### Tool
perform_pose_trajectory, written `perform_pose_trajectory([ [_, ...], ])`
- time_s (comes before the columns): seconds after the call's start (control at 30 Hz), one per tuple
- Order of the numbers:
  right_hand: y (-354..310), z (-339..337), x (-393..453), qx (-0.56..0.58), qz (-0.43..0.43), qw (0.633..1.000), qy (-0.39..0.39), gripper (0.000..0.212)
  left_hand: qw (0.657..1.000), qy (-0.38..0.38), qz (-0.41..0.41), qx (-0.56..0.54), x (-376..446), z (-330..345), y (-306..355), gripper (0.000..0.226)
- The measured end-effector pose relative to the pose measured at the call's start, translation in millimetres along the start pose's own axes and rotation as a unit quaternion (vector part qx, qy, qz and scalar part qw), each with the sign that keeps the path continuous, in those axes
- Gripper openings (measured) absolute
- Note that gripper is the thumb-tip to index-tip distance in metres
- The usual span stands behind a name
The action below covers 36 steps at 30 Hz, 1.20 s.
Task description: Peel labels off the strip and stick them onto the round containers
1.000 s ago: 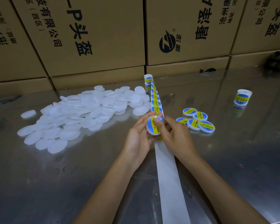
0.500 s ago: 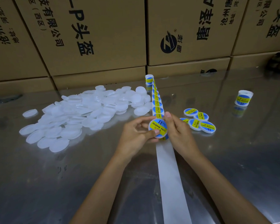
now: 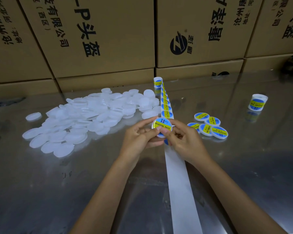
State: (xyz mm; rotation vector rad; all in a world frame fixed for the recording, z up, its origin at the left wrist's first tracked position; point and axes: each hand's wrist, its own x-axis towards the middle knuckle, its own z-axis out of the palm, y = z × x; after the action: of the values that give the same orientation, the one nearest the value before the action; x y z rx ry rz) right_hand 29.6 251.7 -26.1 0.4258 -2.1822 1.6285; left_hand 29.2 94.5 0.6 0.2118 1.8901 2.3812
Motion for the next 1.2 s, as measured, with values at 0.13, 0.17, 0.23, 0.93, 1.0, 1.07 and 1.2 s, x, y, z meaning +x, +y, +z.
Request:
perform_pose_trajectory([
  [0.13, 0.4, -1.4, -1.3, 0.02, 0.007, 1.0, 0.001, 0.019, 0.999, 0.023, 0.014, 0.028, -0.6, 2.2, 0.1, 0.023],
  [0.17, 0.5, -1.9, -1.7, 0.018, 0.005, 1.0, 0.005, 0.021, 0.999, 0.027, 0.017, 0.035, -0.8, 2.9, -0.4, 0.023],
  [0.23, 1.2, -2.8, -1.1, 0.014, 0.013, 1.0, 0.017, 0.021, 0.998, 0.027, 0.022, 0.052, -1.6, 5.4, -1.1, 0.025],
  [0.93, 3.3, -1.2, -0.2, -0.073, 0.014, 0.997, 0.025, 0.02, 0.991, -0.053, 0.011, 0.124, -3.7, 6.6, 0.7, 0.023],
  [1.0, 4.0, -5.2, -0.8, -0.084, 0.008, 0.995, 0.051, 0.028, 0.986, -0.094, 0.001, 0.139, -3.8, 6.3, -0.8, 0.031],
  [1.07, 1.5, -6.0, -2.0, -0.088, 0.006, 0.994, 0.06, 0.034, 0.984, -0.106, 0.003, 0.143, -3.3, 4.8, -1.7, 0.039],
  [1.2, -4.1, -2.6, -3.0, -0.041, 0.015, 0.998, 0.041, 0.032, 0.986, -0.095, 0.02, 0.133, -2.8, -0.6, 0.2, 0.038],
])
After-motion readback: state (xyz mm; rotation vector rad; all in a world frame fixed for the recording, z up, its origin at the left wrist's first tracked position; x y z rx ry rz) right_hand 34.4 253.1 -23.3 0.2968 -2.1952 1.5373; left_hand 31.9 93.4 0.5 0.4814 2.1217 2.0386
